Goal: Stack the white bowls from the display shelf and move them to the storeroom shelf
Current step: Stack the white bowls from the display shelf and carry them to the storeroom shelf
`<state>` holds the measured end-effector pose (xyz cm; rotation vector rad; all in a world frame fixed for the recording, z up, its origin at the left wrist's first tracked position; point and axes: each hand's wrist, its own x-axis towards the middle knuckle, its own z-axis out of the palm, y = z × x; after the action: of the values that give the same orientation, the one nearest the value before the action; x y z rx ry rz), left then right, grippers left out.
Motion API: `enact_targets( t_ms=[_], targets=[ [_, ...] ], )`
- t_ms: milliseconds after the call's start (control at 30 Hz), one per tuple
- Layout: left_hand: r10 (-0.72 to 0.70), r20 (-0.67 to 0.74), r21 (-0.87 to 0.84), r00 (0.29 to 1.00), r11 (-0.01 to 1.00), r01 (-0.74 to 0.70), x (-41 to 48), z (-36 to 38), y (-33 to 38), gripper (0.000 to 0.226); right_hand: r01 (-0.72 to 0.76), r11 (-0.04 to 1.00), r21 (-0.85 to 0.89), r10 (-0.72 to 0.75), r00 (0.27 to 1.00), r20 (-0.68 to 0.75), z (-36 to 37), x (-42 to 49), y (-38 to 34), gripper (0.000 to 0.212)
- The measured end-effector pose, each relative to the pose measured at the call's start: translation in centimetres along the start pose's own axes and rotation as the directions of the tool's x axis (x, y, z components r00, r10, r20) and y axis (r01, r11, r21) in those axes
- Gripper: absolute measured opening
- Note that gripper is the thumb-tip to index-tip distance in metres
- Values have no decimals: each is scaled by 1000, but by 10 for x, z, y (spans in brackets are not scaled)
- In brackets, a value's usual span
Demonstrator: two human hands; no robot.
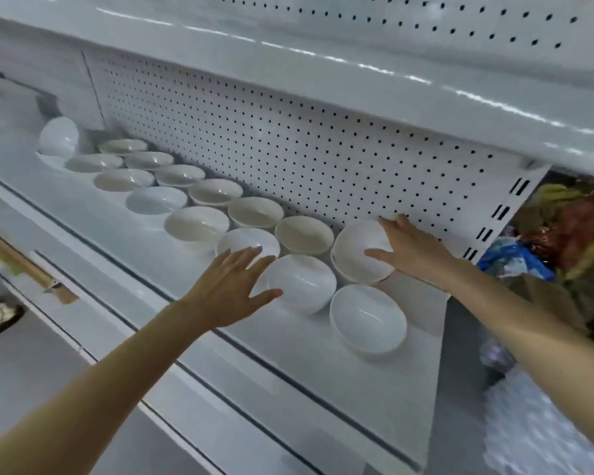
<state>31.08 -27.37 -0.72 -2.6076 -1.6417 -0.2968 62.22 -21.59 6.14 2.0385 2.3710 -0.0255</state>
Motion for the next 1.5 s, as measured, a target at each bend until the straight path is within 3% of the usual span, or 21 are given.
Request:
enact_targets(
  t_ms=[133,267,467,600,900,1100,1167,1300,1400,1500],
  targets=[
    [75,18,8,997,997,-75,17,-1,-14,86,-75,986,146,87,993,-76,15,11,7,68],
    [165,43,9,985,986,-166,31,2,-19,85,-108,980,170,136,977,-166,28,11,8,60],
    [221,80,-28,972,975,-220,39,17,-29,83,-248,944,219,266,962,-59,40,9,14,53],
    [253,96,-51,963,967,-249,38,26,-35,78,-253,920,298,291,952,-91,47,12,15,40],
    [239,41,-161,970,960,-230,35,27,-38,80,-286,825,487,375,922,-94,52,16,13,34],
    [173,-68,-391,983,902,-186,40,8,-34,77,-261,793,550,405,901,-156,37,16,10,30],
    [117,-78,-555,990,820,-141,41,0,-27,77,-241,762,601,437,877,-202,27,13,7,26],
    [-74,-55,-887,996,462,-15,33,-27,-10,57,-164,687,708,464,849,-253,4,-4,-11,27],
    [-130,-26,-964,991,265,10,19,-39,-6,53,-107,575,811,481,847,-229,-7,-25,-43,20],
    [-98,55,-991,994,116,67,-2,-42,-6,56,-122,466,876,494,857,-143,-8,-48,-79,19]
  ],
)
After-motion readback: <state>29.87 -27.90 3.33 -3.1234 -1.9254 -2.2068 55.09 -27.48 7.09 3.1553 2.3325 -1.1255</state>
